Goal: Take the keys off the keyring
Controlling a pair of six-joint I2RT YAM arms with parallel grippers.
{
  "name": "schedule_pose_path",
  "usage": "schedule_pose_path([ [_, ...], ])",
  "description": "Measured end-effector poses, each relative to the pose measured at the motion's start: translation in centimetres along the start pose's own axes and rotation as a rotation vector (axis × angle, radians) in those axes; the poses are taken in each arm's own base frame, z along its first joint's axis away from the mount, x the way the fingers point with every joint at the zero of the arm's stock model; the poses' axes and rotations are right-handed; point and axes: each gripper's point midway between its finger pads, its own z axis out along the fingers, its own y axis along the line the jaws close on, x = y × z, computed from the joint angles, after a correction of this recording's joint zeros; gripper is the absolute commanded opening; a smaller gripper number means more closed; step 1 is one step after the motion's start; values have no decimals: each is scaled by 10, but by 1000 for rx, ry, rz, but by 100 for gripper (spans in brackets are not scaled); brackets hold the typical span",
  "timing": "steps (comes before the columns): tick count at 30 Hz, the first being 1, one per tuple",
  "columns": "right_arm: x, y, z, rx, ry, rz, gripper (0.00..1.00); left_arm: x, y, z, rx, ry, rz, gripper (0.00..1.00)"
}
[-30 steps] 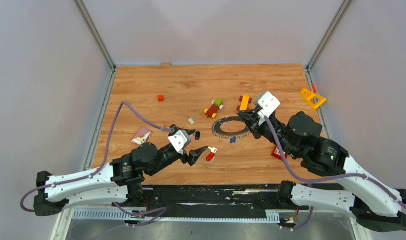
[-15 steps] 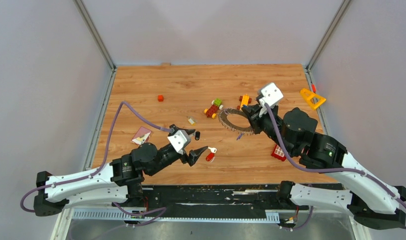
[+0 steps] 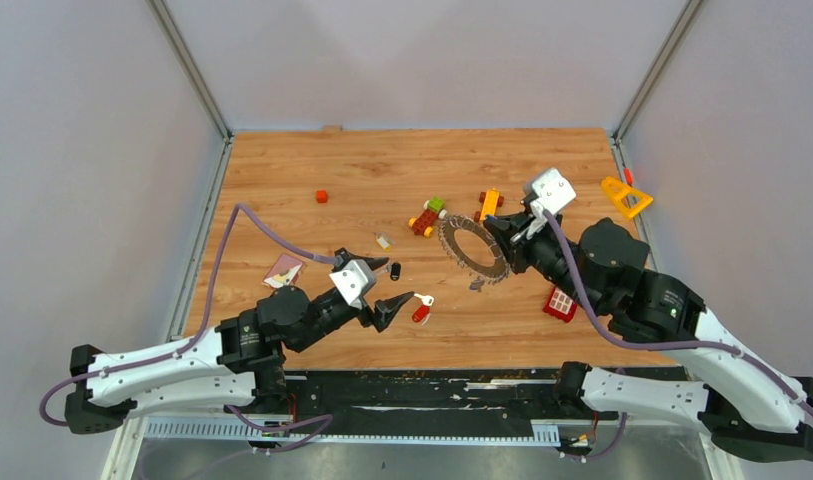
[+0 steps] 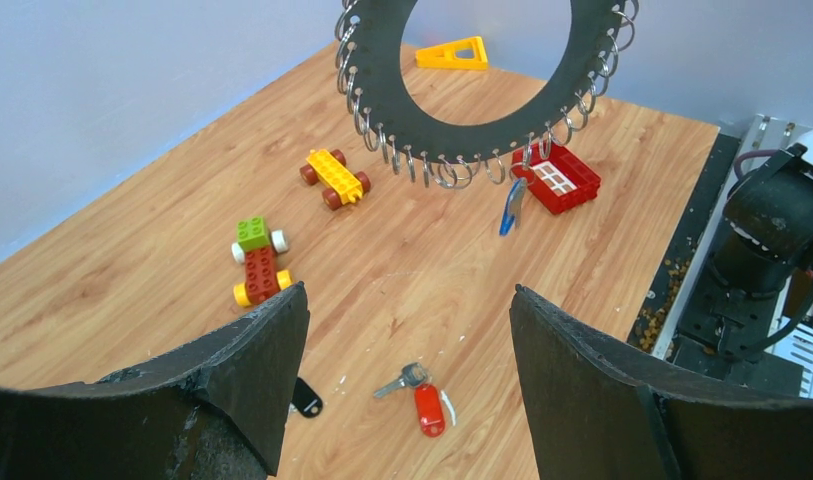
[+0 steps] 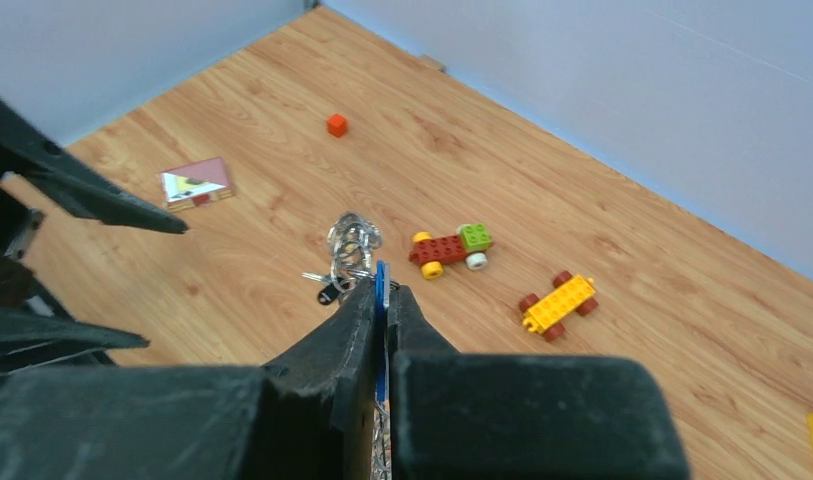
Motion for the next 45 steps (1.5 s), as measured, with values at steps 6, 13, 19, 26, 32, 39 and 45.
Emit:
schedule_pose_path([
  [6, -17, 11, -21, -120, -88, 19, 0, -9, 0, -6, 16, -32, -9, 80],
  [13, -32, 25, -38, -234, -157, 30, 0, -28, 4, -21, 28, -100, -21, 80],
  [19, -31, 46, -45, -362, -157, 23, 0, -35, 8, -28, 25, -125, -25, 81],
  [26, -39, 64, -65, -503, -192, 33, 0, -36, 8, -31, 29, -129, -24, 80],
  [32, -49, 73, -80, -583, -224, 45, 0, -36, 7, -33, 40, -129, -22, 81],
  [39, -51, 83, -90, -656, -232, 50, 0, -38, 7, -37, 49, -139, -21, 80],
  [45, -52, 90, -100, -721, -243, 44, 0, -40, 0, -37, 88, -142, -14, 77],
])
